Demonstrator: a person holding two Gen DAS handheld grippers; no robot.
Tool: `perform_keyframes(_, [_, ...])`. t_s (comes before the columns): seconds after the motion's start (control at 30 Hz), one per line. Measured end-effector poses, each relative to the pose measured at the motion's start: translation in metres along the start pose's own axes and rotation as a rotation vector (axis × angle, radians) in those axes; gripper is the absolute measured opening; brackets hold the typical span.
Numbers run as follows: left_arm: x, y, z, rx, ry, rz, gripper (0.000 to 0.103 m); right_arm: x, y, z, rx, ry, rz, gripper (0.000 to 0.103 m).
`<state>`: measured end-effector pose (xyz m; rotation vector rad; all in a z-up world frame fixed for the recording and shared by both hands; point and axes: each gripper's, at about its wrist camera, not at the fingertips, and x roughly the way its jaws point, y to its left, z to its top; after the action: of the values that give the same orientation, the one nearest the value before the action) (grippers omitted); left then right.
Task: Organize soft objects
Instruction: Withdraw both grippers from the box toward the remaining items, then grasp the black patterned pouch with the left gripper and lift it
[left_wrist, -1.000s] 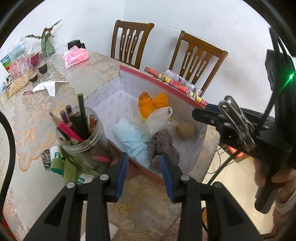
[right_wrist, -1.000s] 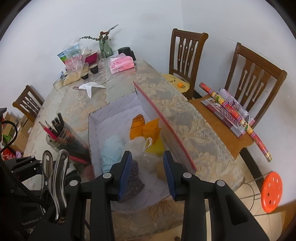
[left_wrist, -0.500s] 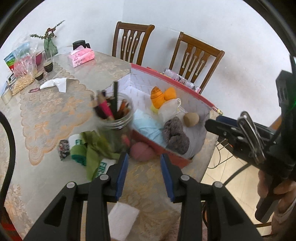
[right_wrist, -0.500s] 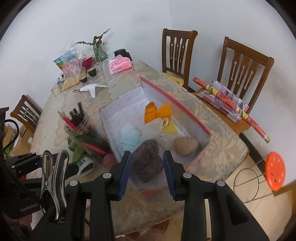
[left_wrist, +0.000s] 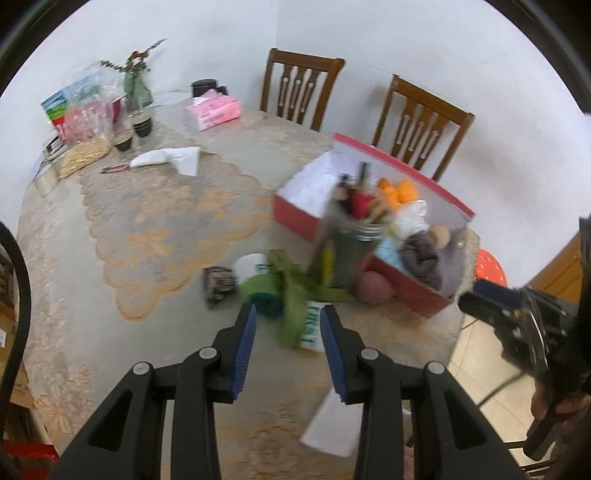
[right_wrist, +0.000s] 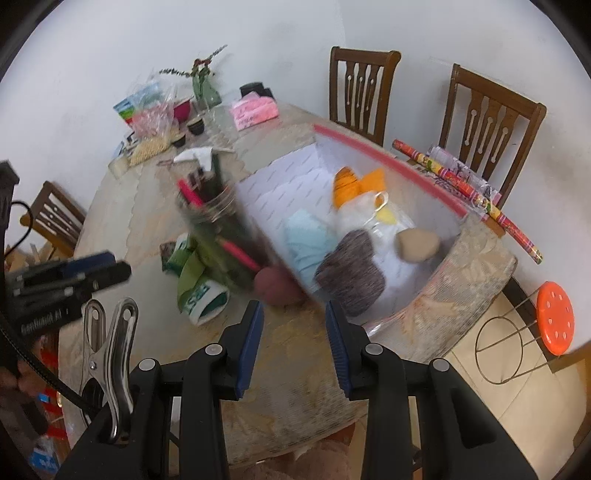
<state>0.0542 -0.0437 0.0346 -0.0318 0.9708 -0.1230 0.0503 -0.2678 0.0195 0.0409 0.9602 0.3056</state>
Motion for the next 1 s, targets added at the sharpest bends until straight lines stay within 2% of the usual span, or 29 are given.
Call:
perform_keyframes(0.23, [0.014, 0.038, 0.000, -0.035, 0.013, 0.020, 0.038, 0.012, 0.026, -0.011, -0.014, 0.032, 0.011, 0.036])
perform_keyframes(0.5, [0.058, 0.066, 0.008, -0.066, 0.059, 0.035, 0.038, 0.019, 0.054, -0.017, -0.062, 0.050, 0.015, 0.036])
perform_keyframes(0.7, [0.087, 0.073, 0.011, -0.090, 0.091, 0.006, 0.038, 0.027, 0.067, -0.023, -0.108, 0.075, -0.009, 0.036])
perform_keyframes(1.0, [0.113, 0.079, 0.018, -0.114, 0.105, -0.006, 0.038, 0.042, 0.068, -0.023, -0.101, 0.114, -0.010, 0.036])
